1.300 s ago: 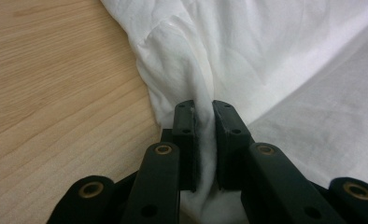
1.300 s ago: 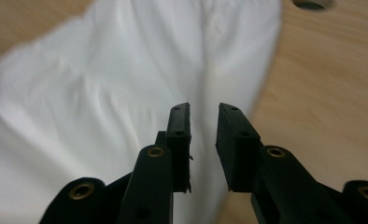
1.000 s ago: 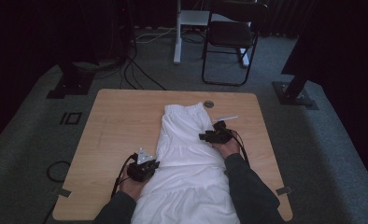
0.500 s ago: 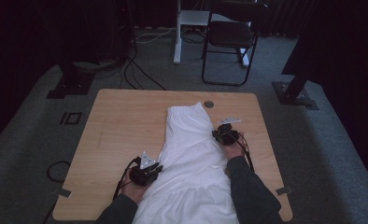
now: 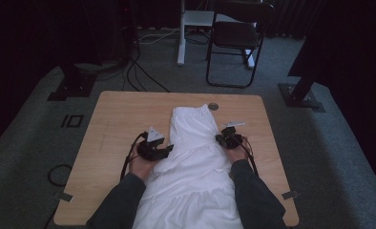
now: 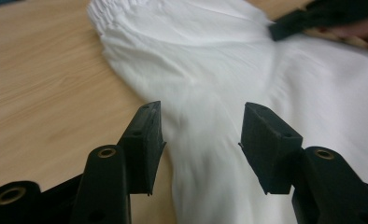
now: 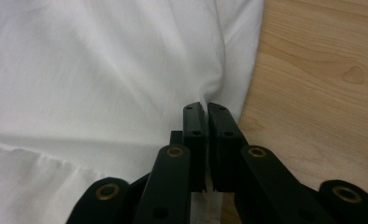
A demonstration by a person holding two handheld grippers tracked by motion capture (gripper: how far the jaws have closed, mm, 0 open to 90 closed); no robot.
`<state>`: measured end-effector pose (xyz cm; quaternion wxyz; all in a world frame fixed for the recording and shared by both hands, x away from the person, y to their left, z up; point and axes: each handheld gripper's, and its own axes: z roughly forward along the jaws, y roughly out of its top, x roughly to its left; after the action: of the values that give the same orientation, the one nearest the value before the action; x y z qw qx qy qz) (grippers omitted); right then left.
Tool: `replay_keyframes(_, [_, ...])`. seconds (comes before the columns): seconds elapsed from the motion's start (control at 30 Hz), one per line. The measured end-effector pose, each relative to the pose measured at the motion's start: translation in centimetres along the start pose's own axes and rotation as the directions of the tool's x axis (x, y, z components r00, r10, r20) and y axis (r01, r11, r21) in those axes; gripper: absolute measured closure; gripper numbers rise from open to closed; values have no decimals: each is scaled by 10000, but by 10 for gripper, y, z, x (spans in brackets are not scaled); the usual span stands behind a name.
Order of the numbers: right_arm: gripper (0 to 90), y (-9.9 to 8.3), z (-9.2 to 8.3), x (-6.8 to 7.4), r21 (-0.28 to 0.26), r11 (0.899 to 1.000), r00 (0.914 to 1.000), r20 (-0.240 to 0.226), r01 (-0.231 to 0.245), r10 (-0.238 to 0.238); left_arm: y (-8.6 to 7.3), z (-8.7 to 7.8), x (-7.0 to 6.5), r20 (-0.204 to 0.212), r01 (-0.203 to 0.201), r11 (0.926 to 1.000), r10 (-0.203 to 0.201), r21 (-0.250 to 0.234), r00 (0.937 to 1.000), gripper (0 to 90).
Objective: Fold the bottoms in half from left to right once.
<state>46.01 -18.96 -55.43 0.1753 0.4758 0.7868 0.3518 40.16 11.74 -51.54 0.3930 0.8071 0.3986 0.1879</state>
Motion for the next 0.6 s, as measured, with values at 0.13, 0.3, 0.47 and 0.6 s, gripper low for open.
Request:
replay_keyframes(0.13, [862,-2,0,-2,-112,9999,9998,-132,-122,121,-2,41,-1,-361,-311,9956,344,888,9988,500])
replay_keyframes(0.3, [862,-4,-1,-3,-238,9995,9994,-277,-225,218,-19,41,0,-265,248,9975,-231,659,9994,567])
replay_keyframes(0.47, [858,-20,-17,10,-40,10000,9981,-618,-50,48,-42,18,-20,-268,120,9991,-109,414,9996,568])
replay_keyframes(0.6, [833,-37,-34,21,159,9999,9947,-1030,18,-2,-57,3,-33,-177,11,9993,-4,380,9998,568])
